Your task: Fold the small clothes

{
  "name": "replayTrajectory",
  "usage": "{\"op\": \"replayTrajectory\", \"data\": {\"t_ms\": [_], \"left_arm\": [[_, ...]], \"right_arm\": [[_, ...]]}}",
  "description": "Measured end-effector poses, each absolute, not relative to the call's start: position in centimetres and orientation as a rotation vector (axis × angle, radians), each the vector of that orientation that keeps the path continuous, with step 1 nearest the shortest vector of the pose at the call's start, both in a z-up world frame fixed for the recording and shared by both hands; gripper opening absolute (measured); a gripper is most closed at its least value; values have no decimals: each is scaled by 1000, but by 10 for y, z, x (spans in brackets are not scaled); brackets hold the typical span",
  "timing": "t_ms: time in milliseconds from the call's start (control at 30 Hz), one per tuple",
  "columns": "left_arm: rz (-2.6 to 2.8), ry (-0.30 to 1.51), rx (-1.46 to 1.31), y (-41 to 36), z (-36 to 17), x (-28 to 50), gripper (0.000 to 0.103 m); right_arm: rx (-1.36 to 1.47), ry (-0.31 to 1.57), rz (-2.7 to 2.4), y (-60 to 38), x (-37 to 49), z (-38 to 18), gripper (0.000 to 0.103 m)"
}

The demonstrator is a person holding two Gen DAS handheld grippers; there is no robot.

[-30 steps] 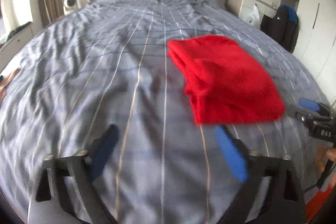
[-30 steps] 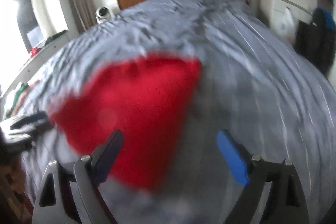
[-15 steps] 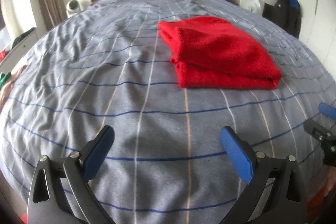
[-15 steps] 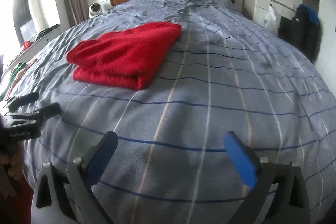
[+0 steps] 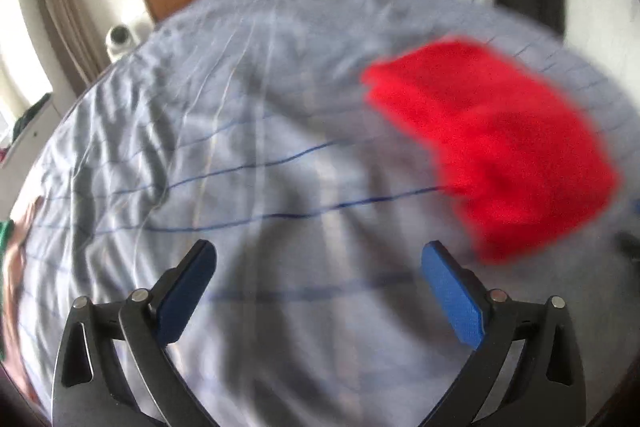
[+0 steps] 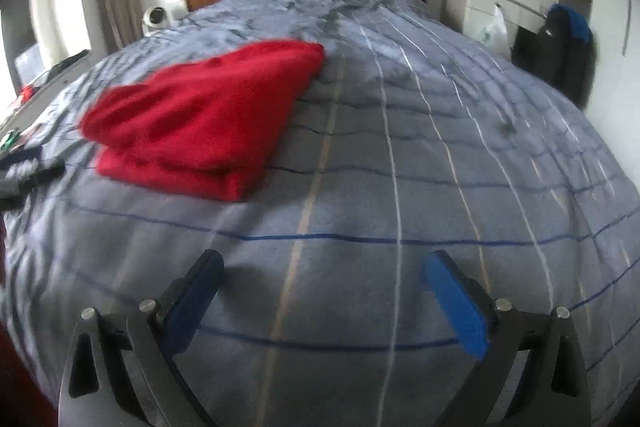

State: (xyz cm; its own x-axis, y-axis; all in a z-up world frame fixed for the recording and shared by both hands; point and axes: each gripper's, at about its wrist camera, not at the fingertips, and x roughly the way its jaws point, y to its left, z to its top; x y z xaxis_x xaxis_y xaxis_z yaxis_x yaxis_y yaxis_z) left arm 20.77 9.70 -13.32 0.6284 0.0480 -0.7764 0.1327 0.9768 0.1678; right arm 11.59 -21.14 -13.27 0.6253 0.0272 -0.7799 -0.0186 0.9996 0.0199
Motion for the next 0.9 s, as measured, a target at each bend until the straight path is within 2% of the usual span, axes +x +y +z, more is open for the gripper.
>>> {"op": "replayTrajectory", "data": {"t_ms": [67, 167, 367, 900], "left_arm": [[-101, 974, 134, 113, -164, 229, 103], [-146, 901, 3, 133, -161, 217, 103], [-116, 905, 80, 118, -164, 213, 103], [-124, 910, 64, 122, -162, 216, 103]], "right_arm": [[48, 891, 19, -216, 118, -138, 103], [48, 891, 35, -217, 118, -139, 103], [71, 874, 60, -221, 116, -144, 103], [51, 843, 50, -218, 115, -147, 103]]}}
